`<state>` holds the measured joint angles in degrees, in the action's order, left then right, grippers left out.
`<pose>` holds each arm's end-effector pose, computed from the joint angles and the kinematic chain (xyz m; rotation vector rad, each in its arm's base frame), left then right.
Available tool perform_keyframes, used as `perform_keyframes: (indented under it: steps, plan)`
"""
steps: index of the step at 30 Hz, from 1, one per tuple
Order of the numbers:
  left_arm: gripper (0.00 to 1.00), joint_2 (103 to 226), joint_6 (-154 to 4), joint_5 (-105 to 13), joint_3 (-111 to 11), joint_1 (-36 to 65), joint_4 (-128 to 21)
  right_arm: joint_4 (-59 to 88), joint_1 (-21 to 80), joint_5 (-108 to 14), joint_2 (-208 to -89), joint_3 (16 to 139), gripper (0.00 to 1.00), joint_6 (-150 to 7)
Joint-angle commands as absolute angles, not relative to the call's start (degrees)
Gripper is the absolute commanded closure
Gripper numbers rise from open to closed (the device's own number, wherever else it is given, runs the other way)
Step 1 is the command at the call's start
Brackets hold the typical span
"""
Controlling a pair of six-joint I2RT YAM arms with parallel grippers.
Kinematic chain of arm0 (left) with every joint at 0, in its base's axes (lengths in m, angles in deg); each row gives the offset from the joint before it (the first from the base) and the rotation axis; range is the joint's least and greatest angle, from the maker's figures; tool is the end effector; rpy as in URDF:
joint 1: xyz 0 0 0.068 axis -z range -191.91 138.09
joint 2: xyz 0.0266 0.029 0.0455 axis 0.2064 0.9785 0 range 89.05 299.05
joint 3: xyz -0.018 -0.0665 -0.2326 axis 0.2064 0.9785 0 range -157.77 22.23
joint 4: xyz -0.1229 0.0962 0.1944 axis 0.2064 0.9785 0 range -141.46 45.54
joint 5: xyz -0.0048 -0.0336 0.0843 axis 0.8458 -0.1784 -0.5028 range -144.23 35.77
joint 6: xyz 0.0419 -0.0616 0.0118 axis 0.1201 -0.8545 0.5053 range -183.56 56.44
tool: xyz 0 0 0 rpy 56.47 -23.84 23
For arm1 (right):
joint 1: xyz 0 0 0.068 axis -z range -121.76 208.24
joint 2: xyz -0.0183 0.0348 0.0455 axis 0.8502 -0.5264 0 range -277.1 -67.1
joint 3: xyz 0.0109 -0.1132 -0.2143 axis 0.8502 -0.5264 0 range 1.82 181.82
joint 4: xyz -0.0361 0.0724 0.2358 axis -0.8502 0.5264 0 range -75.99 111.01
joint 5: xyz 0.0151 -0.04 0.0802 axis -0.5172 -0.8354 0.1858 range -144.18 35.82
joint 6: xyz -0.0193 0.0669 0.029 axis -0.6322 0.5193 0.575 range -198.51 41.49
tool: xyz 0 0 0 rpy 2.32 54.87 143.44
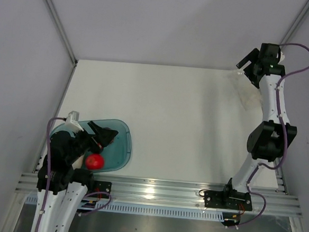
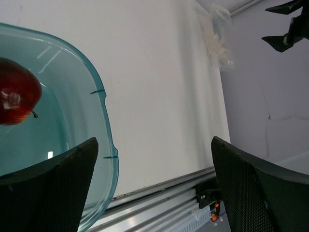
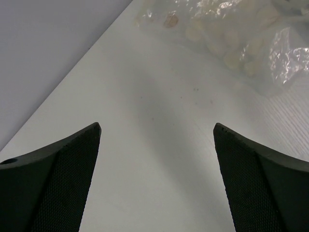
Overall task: Place the food in the zip-top bag and seal the zipper
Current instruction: Move the zipper food storage bag to the center of the board.
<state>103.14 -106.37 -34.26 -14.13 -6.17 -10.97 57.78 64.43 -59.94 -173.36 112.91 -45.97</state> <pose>0.1107 -0.0330 0.2717 -0.3854 1.9342 -0.8960 0.4148 -0.0514 0.3298 0.7968 2.1040 0.1348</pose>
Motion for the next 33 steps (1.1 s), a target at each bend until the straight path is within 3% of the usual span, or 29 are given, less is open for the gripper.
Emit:
perform_keyframes:
  steps: [1, 7, 11, 21, 33]
  plan:
    - [0.00, 103.1, -111.6, -30.6, -14.1, -6.7, -8.0, 62.4, 65.2, -67.8, -180.3, 121.8, 0.01, -46.2]
    - [0.00, 104.9, -115.5, -27.2, -19.7, -6.7, -1.0, 53.4, 67.9, -57.7, -185.8, 121.9, 0.01, -34.8]
    - [0.01, 110.0, -113.5, -27.5, -27.5, -6.7, 5.7, 35.4, 67.3, -55.9, -184.7, 110.1, 0.01, -23.4]
    - [0.00, 110.8, -121.0, -34.6, -26.6, -6.7, 4.2, 9.1, 60.3, -69.7, -189.4, 97.5, 0.01, -0.5]
    - [0.00, 121.4, -120.2, -35.9, -24.7, -6.7, -3.4, 9.0, 58.9, -81.2, -200.6, 105.1, 0.01, 6.0]
